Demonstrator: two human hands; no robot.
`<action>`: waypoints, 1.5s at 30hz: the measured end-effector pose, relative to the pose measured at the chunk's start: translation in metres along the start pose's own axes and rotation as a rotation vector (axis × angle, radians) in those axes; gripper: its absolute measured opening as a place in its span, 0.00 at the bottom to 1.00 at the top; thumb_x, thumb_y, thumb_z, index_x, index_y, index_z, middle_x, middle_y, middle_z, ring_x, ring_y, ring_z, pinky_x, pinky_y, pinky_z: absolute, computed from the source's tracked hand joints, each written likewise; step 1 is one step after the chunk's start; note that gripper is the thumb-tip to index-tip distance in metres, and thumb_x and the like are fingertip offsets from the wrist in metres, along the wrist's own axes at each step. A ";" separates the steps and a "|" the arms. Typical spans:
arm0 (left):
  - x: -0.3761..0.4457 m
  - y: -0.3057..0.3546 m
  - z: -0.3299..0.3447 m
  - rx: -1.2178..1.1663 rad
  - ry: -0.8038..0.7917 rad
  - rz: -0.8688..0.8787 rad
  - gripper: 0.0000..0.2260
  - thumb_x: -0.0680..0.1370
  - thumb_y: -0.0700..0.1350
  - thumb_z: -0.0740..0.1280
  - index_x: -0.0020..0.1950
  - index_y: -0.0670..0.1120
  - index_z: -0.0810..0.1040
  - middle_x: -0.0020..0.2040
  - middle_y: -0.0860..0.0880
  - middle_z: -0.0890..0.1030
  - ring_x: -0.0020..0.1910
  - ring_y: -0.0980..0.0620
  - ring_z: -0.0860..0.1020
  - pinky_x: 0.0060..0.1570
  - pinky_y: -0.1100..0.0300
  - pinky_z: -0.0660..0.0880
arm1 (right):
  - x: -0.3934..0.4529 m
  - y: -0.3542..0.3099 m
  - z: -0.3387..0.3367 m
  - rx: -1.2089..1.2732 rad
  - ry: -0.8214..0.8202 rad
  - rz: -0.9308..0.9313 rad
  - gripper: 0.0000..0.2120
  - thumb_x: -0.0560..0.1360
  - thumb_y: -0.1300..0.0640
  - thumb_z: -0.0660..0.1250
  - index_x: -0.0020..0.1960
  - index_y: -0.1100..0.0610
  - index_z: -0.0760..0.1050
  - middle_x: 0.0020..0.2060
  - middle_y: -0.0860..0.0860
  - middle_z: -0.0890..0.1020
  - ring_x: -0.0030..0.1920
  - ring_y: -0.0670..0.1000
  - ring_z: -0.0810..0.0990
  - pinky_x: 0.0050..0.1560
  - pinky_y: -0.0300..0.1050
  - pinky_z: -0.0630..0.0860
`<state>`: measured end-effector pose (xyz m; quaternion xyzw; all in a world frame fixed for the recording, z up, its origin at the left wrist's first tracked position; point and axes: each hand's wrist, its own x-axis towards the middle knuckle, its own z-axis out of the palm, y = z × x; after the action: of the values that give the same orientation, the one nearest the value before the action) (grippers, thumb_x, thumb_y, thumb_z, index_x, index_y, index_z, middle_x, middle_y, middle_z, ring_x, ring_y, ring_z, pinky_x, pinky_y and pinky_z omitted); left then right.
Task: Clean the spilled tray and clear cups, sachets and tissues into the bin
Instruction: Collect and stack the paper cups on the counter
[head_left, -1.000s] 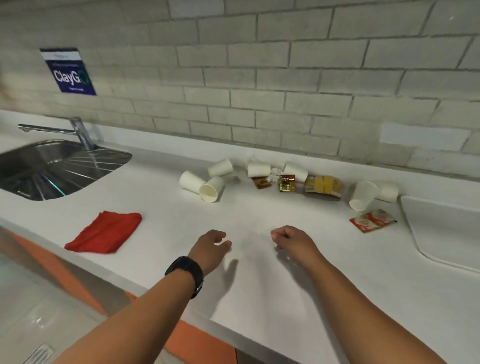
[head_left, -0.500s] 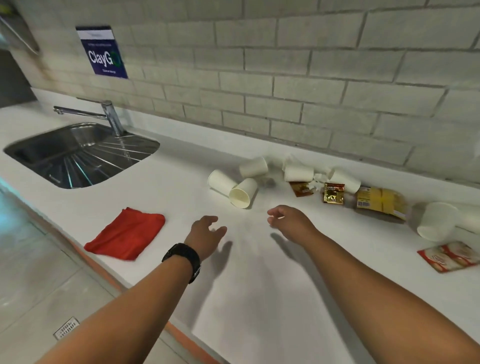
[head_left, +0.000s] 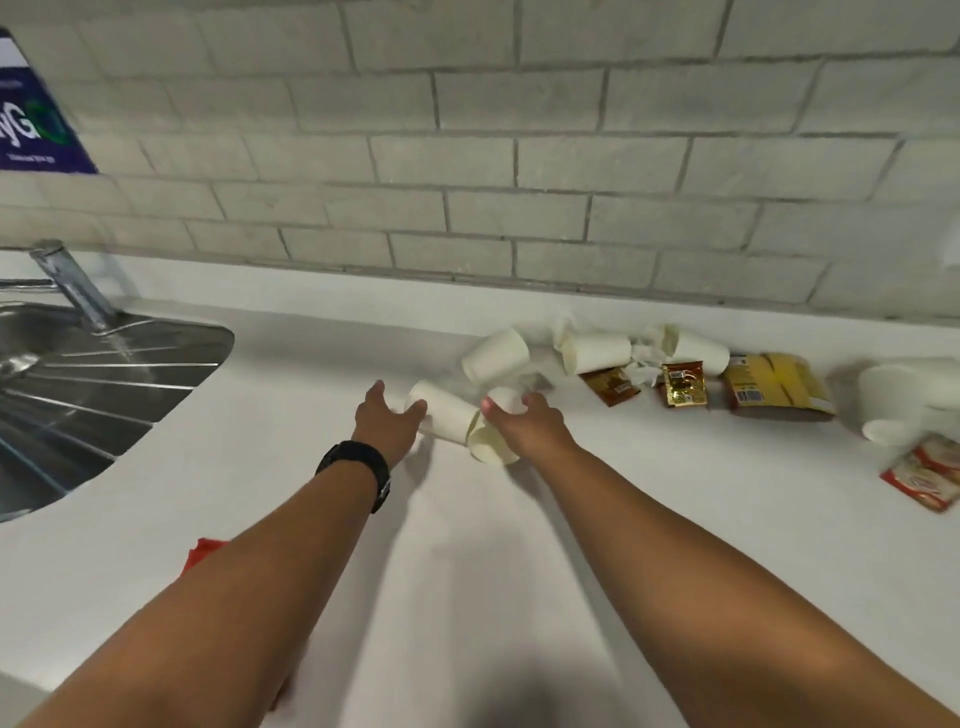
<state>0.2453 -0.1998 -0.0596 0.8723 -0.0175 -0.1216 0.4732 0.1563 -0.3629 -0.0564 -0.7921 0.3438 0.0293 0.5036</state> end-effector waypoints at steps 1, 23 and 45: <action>0.005 -0.002 0.000 -0.003 -0.021 -0.001 0.33 0.77 0.53 0.66 0.77 0.47 0.55 0.76 0.43 0.59 0.73 0.44 0.63 0.71 0.50 0.62 | 0.001 0.001 0.008 -0.046 0.021 0.008 0.43 0.68 0.28 0.62 0.76 0.48 0.56 0.69 0.55 0.65 0.69 0.60 0.68 0.66 0.55 0.69; -0.016 0.019 0.050 -0.410 -0.387 -0.012 0.13 0.73 0.52 0.72 0.51 0.46 0.78 0.57 0.42 0.80 0.53 0.46 0.80 0.48 0.53 0.79 | -0.036 0.055 -0.042 0.351 0.228 -0.040 0.33 0.70 0.51 0.73 0.71 0.50 0.66 0.63 0.51 0.74 0.52 0.50 0.77 0.38 0.37 0.71; -0.321 0.096 0.268 -0.361 -0.658 0.229 0.35 0.69 0.55 0.74 0.73 0.58 0.63 0.71 0.50 0.64 0.63 0.44 0.73 0.52 0.50 0.80 | -0.271 0.293 -0.263 0.475 0.606 0.026 0.31 0.68 0.48 0.74 0.68 0.48 0.69 0.61 0.49 0.76 0.57 0.52 0.79 0.57 0.51 0.77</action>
<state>-0.1189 -0.4259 -0.0575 0.6819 -0.2440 -0.3424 0.5985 -0.2965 -0.5135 -0.0485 -0.6217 0.4841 -0.2802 0.5483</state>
